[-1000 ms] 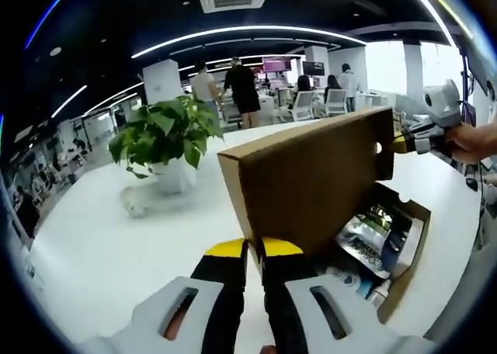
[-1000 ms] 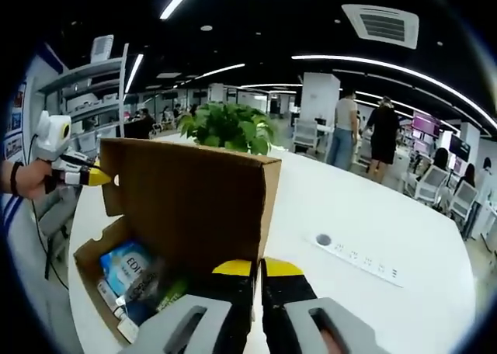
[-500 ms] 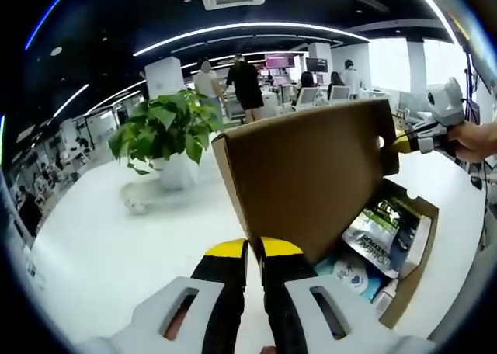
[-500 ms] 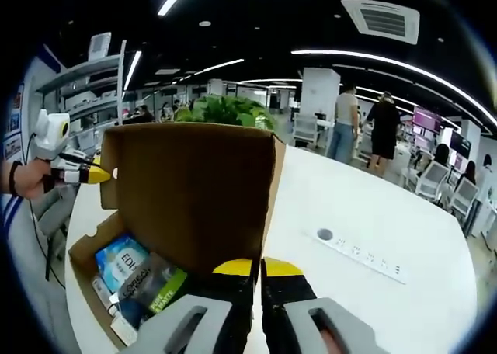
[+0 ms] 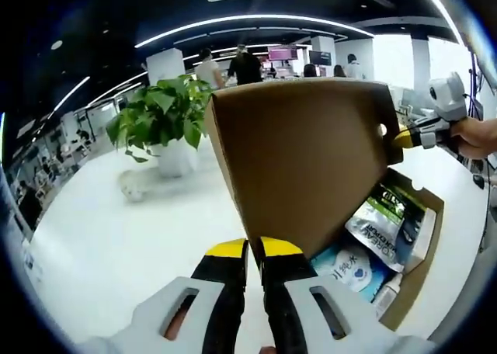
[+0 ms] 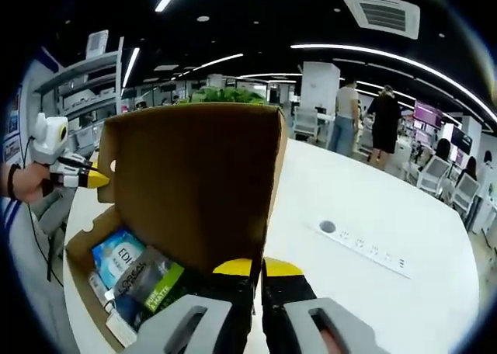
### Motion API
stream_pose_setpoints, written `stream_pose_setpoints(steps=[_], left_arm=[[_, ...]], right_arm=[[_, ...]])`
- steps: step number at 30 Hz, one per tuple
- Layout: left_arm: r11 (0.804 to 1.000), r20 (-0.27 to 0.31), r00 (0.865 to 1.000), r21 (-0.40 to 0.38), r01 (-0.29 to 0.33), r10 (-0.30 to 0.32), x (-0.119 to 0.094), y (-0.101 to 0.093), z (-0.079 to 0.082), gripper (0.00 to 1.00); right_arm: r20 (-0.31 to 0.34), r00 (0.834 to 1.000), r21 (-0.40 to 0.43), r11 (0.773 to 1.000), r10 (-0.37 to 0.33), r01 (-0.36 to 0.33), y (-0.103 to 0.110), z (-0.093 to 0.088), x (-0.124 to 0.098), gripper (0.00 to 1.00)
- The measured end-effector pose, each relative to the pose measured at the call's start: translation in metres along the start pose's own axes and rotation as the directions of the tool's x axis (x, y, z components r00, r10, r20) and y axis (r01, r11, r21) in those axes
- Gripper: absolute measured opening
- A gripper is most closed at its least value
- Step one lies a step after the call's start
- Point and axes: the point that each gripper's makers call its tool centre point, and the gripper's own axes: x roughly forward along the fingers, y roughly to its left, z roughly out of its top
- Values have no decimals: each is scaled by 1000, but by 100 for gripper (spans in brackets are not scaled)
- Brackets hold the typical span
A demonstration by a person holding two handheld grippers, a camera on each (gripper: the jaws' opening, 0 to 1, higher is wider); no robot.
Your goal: Operate the shoe box by opening the lid, removing the specified soft item, and placing it in the target area until the item is outside and the box remains undamaged.
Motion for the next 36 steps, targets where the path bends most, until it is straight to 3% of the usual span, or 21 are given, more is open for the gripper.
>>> stream_pose_setpoints(steps=[36], left_arm=[[1000,-72,997,-28,-4,2,30,7,-10,5]], right_arm=[[-70,998,7,1000,-10,10,-8,-6,32,0]])
